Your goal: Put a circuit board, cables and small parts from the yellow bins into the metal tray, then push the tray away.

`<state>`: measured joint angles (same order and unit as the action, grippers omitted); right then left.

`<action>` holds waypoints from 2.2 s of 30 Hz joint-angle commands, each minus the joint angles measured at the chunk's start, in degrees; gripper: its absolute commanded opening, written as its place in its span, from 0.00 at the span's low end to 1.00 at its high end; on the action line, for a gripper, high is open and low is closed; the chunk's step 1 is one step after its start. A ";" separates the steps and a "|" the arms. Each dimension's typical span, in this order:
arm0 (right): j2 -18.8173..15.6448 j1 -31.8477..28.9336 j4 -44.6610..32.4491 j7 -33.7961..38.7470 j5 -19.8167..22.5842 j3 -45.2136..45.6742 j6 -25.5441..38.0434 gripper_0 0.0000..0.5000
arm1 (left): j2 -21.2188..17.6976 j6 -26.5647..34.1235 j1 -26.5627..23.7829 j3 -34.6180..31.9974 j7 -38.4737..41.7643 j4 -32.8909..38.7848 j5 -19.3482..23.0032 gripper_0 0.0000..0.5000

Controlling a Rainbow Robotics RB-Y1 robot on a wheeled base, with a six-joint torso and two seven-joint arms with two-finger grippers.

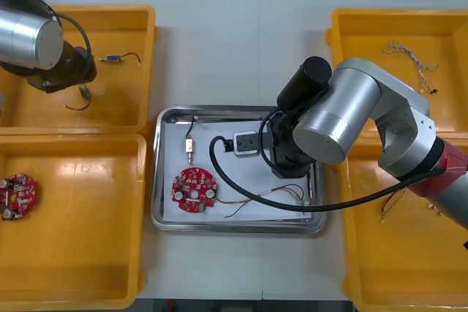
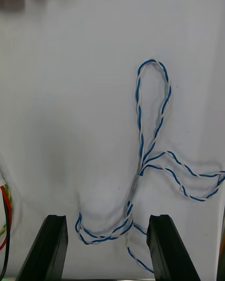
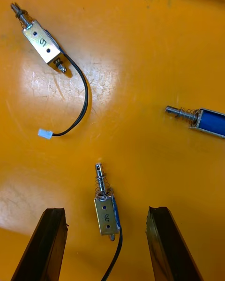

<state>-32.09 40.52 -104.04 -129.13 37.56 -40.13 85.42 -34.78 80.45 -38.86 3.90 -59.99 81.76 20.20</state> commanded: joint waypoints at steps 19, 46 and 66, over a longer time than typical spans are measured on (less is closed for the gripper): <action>0.01 2.11 -9.25 13.46 6.82 8.93 11.00 1.00 | 3.58 -6.89 1.16 -1.35 -4.25 -6.96 -1.04 0.94; -8.34 -5.45 -23.84 53.80 11.92 27.47 24.58 1.00 | 1.12 8.93 0.63 -6.44 -4.34 3.94 5.64 0.00; -14.93 -18.89 -27.01 65.41 14.29 44.44 24.58 1.00 | -0.55 29.23 -1.21 -5.39 -0.30 21.25 8.98 0.00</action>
<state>-44.64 24.45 -129.04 -65.68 51.05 -0.04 109.81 -32.81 108.35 -38.44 -2.74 -60.00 99.13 28.38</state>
